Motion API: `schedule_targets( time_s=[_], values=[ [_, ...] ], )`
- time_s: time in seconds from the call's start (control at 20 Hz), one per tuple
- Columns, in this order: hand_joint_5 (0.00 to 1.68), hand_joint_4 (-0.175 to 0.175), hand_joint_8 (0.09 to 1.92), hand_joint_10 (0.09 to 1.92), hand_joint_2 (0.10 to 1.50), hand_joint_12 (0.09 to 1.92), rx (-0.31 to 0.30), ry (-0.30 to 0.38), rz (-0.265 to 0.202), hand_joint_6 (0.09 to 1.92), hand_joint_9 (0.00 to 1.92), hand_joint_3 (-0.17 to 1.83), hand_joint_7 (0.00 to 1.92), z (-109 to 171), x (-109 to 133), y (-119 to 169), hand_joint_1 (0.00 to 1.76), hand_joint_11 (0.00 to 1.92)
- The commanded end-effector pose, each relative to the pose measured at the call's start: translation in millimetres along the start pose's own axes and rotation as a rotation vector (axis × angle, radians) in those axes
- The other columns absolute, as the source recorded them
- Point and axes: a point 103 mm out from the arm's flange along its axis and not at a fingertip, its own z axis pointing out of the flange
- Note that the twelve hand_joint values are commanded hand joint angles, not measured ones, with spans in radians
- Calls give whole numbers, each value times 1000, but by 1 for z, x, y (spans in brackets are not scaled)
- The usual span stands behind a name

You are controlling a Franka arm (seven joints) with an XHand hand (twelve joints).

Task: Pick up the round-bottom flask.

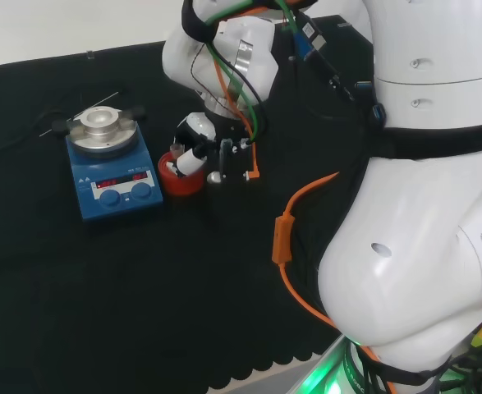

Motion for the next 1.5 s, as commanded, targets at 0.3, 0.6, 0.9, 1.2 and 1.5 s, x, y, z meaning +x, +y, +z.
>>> schedule_targets(
  time_s=[0.3, 0.6, 0.9, 1.2, 1.5],
  values=[
    [864, -175, 914, 913, 437, 1338, 15, -5, 2, 913, 1127, 975, 1156, 11, 6, 0, 979, 792],
    [926, -175, 884, 914, 445, 1308, 2, -1, 8, 887, 1279, 989, 1278, 11, 7, 2, 1011, 958],
    [1077, -127, 839, 915, 621, 1297, -7, -5, 16, 890, 1368, 795, 1372, 11, 9, 4, 1126, 1059],
    [1122, -139, 833, 891, 733, 1262, -12, 9, 21, 897, 1447, 630, 1408, 5, 8, 7, 1164, 1159],
    [1127, -173, 831, 862, 727, 1231, -30, -3, 22, 891, 1515, 637, 1430, -3, 12, 11, 1175, 1238]
  ],
)
